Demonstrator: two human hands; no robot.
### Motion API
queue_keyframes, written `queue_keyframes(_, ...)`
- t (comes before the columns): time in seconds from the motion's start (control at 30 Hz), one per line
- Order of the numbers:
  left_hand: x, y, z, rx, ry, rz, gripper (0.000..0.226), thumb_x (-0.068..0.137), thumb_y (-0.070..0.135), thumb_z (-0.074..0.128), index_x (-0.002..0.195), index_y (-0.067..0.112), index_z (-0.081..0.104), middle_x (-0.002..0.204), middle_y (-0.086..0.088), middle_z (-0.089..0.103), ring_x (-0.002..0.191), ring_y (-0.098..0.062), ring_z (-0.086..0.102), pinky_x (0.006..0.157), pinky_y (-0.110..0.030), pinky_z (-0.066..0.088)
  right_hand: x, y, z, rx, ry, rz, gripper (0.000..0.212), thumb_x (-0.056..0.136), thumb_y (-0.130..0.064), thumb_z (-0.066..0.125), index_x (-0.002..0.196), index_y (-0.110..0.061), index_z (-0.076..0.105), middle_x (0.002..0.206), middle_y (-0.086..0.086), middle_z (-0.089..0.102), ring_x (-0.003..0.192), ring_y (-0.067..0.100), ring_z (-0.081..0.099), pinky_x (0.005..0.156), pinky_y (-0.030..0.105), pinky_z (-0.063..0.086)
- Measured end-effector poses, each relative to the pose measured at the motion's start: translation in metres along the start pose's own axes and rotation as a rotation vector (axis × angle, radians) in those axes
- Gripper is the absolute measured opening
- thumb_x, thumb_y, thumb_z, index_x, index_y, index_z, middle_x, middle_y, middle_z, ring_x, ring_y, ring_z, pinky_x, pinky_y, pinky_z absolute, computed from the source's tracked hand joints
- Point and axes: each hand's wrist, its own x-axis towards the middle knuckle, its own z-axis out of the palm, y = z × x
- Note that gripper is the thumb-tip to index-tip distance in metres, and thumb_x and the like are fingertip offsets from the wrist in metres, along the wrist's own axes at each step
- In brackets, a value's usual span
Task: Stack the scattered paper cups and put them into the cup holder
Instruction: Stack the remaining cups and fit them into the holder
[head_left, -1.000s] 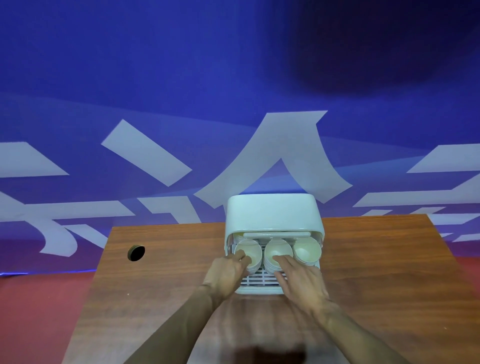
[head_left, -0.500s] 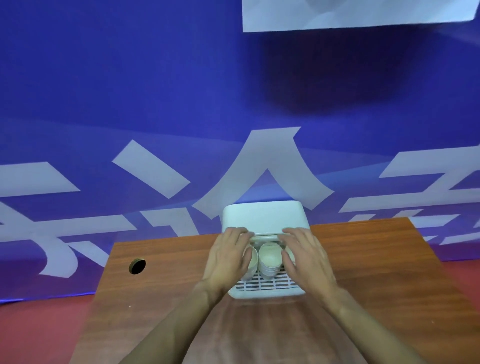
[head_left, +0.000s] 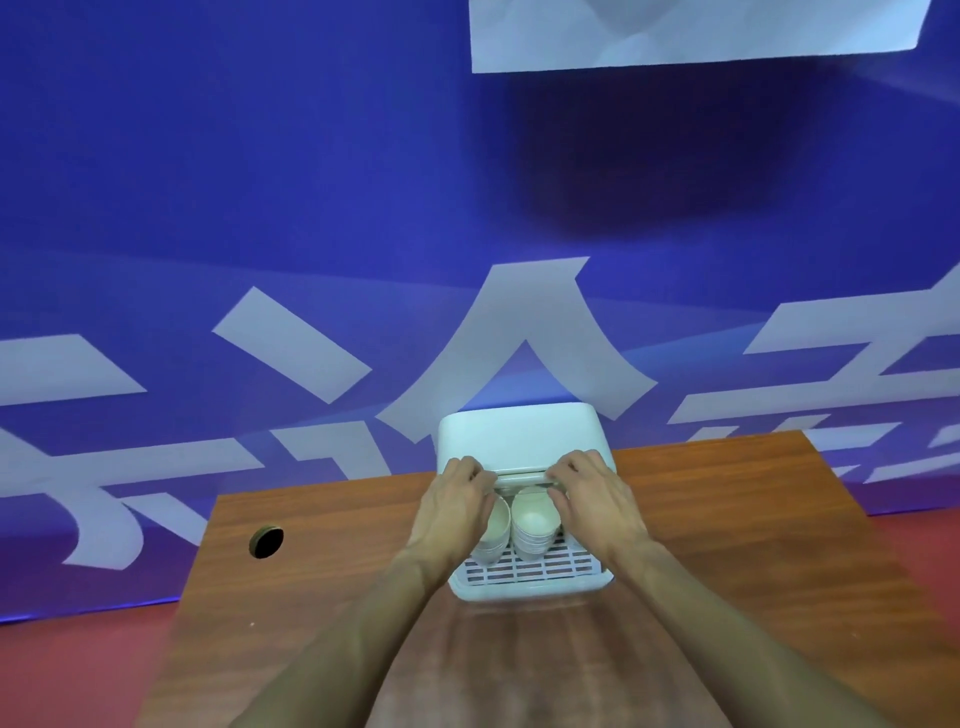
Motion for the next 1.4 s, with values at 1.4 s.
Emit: queue_keyframes(1.4, -0.043, 0.016, 0.01, 0.039, -0.187, -0.008, 0.017, 0.093, 0.021, 0.051, 0.095, 0.019, 0.068, 0.099, 0.0, 0.062, 0.092, -0.026, 0.059, 0.068, -0.035, 0.047, -0.056, -0.001, 0.014, -0.277, -0.137, -0.094, 0.022, 0.068, -0.011, 0.08, 0.077, -0.026, 0.066, 0.077, -0.009, 0.061, 0.077, 0.014, 0.059, 0.052, 0.027, 0.042)
